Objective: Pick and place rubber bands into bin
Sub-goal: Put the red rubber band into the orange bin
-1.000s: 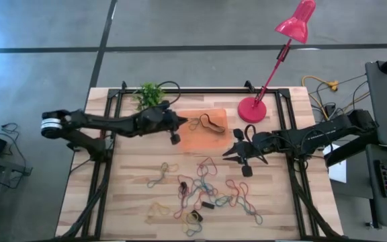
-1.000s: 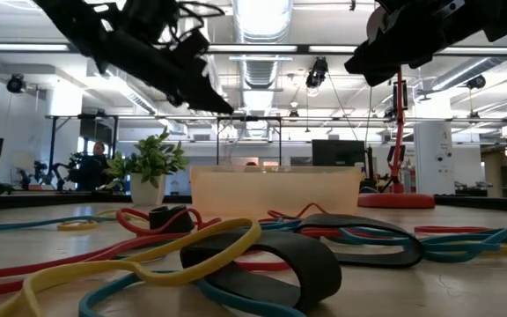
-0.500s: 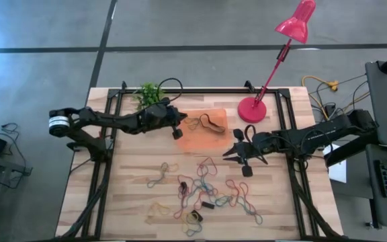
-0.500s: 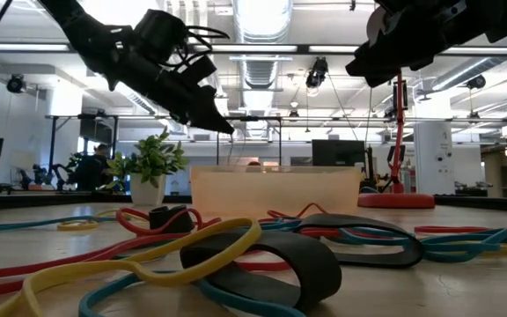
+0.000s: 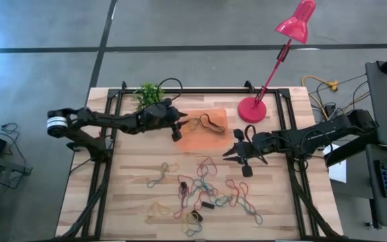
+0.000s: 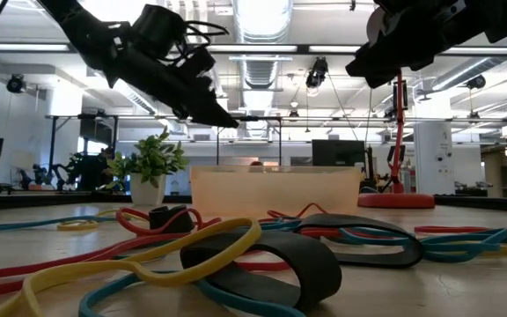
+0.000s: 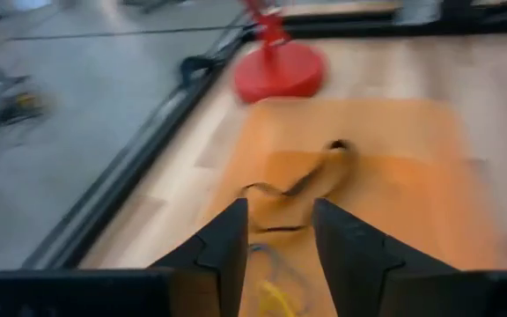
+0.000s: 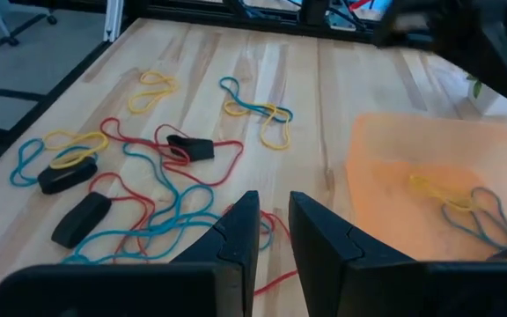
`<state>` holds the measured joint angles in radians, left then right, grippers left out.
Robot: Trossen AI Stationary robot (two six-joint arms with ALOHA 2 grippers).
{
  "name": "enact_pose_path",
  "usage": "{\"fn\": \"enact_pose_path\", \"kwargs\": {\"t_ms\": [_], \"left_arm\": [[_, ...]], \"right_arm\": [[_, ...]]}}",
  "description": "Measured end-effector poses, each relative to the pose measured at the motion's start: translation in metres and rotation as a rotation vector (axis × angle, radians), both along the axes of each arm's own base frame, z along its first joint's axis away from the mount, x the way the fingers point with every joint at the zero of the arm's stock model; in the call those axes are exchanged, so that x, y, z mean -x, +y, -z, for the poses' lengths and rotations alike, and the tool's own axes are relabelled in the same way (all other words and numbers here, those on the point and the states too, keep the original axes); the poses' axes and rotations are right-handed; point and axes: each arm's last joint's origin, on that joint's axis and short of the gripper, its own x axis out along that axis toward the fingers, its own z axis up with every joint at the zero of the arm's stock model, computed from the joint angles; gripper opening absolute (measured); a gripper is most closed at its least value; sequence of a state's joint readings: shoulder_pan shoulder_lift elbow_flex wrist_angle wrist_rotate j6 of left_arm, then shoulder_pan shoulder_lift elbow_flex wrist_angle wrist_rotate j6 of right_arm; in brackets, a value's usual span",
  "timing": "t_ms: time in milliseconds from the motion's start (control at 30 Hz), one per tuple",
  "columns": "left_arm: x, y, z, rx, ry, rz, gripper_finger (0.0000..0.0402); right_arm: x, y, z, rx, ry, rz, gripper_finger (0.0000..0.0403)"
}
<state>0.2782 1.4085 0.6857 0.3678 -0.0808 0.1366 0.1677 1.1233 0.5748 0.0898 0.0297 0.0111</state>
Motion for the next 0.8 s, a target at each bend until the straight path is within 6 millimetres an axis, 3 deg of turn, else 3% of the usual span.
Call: {"fn": "enact_pose_path", "kwargs": {"t_ms": [167, 433, 667, 800], "left_arm": [[0.003, -0.016, -0.005, 0.049, 0.002, 0.152, 0.0118], [0.017, -0.062, -0.017, 0.05, -0.007, 0.324, 0.0118], [0.035, -0.092, -0.026, 0.039, -0.057, 0.429, 0.0118], [0.045, -0.098, -0.024, 0.047, -0.067, 0.421, 0.0118]], "right_arm": [[0.004, 0.001, 0.009, -0.058, 0.038, 0.023, 0.0054], [0.003, 0.012, 0.032, -0.129, 0.042, 0.014, 0.0054], [-0.014, 0.015, 0.062, -0.173, 0.131, 0.055, 0.0054], [-0.028, 0.021, 0.073, -0.16, 0.181, -0.036, 0.0054]]}}
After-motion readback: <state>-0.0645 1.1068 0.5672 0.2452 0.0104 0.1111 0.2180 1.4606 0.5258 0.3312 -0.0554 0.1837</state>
